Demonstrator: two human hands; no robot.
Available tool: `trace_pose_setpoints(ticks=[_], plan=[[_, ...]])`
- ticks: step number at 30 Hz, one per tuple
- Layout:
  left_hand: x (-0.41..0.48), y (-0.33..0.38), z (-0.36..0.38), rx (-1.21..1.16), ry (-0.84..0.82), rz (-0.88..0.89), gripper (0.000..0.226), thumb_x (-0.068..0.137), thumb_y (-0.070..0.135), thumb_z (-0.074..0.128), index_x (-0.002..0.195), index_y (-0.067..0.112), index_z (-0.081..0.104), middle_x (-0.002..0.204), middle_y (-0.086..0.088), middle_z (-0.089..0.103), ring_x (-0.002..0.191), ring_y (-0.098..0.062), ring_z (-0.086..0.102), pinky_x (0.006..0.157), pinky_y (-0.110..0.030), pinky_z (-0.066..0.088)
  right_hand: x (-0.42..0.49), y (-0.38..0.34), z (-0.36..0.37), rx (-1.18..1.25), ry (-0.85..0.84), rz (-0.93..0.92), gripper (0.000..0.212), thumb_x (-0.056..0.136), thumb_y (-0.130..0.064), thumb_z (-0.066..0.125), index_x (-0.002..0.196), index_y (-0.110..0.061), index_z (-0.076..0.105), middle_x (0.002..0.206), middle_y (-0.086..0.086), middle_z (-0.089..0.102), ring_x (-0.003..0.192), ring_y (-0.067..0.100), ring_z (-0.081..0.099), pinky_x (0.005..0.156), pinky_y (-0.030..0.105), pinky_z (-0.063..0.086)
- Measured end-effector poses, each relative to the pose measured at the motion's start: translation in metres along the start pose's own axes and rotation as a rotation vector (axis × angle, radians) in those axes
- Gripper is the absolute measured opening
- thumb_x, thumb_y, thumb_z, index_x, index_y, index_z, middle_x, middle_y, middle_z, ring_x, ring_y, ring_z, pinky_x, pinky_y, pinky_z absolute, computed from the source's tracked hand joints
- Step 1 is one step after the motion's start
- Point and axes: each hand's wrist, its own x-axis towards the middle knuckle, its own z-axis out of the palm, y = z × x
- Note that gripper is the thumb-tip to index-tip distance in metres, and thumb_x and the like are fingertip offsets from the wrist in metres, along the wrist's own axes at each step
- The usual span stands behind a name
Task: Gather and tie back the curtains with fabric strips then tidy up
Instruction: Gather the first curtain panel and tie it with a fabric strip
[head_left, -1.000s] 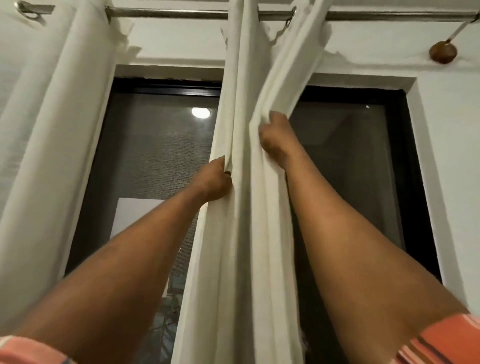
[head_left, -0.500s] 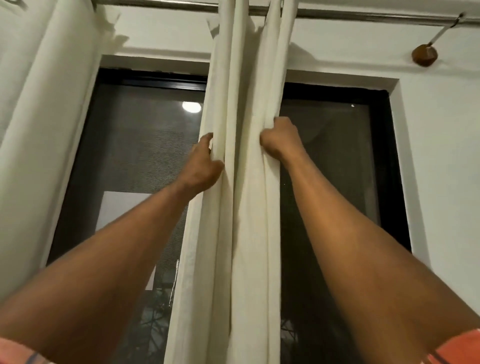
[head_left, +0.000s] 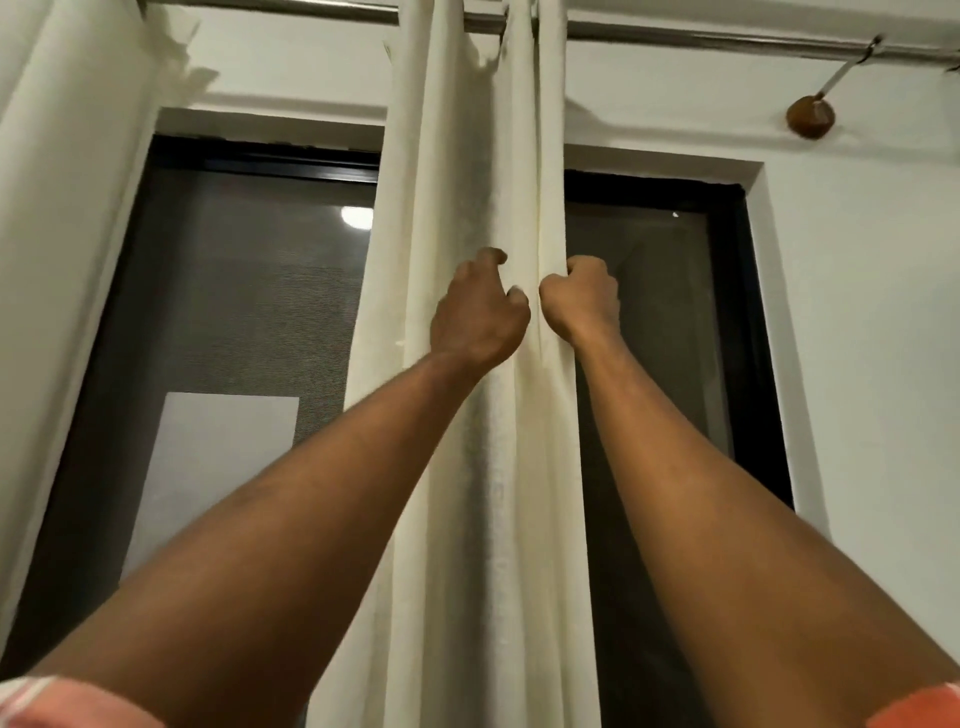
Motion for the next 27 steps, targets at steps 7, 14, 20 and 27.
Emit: trace_pose_setpoints(ticks=[7,14,20,27], plan=[[-0.002,0.002,0.041,-0.158,-0.181,-0.307,0.088,0.087,0.037,0.062,0.150,0.024,0.002,0.145,-0.011,0.041,0.122,-0.033,0.051,0.098,-0.044,0.048,0.005,0.020,-0.004,0.042,-0.060,-0.061,0.031,0.088,-0.006,0.051,0.118,-0.011,0.050,0.111,0.006,0.060,0.095,0.023,0.058,0.072,0.032,0.046],[-0.034,-0.011,0.074,-0.249,-0.256,-0.400,0.085,0.089,0.031,0.063,0.150,0.020,0.006,0.144,-0.011,0.041,0.124,-0.033,0.049,0.102,-0.047,0.045,-0.010,0.059,0.003,-0.126,-0.172,-0.034,0.032,0.087,-0.007,0.061,0.119,-0.009,0.055,0.113,0.010,0.061,0.102,0.028,0.061,0.072,0.033,0.049],[-0.098,-0.035,0.104,-0.123,-0.227,-0.390,0.031,0.093,0.029,0.051,0.120,0.014,0.048,0.115,-0.008,0.061,0.100,-0.028,0.059,0.087,-0.047,0.052,-0.057,0.111,0.016,-0.149,-0.235,0.063,0.018,0.085,-0.006,0.063,0.103,-0.005,0.059,0.095,0.007,0.058,0.084,0.023,0.057,0.065,0.031,0.043],[-0.170,-0.056,0.131,-0.042,-0.192,-0.379,0.009,0.094,0.014,0.047,0.088,0.014,0.054,0.094,-0.007,0.066,0.082,-0.025,0.061,0.066,-0.035,0.049,-0.114,0.171,0.028,-0.089,-0.261,0.198,0.005,0.086,-0.010,0.065,0.087,-0.007,0.062,0.095,0.011,0.067,0.088,0.028,0.065,0.067,0.033,0.052]])
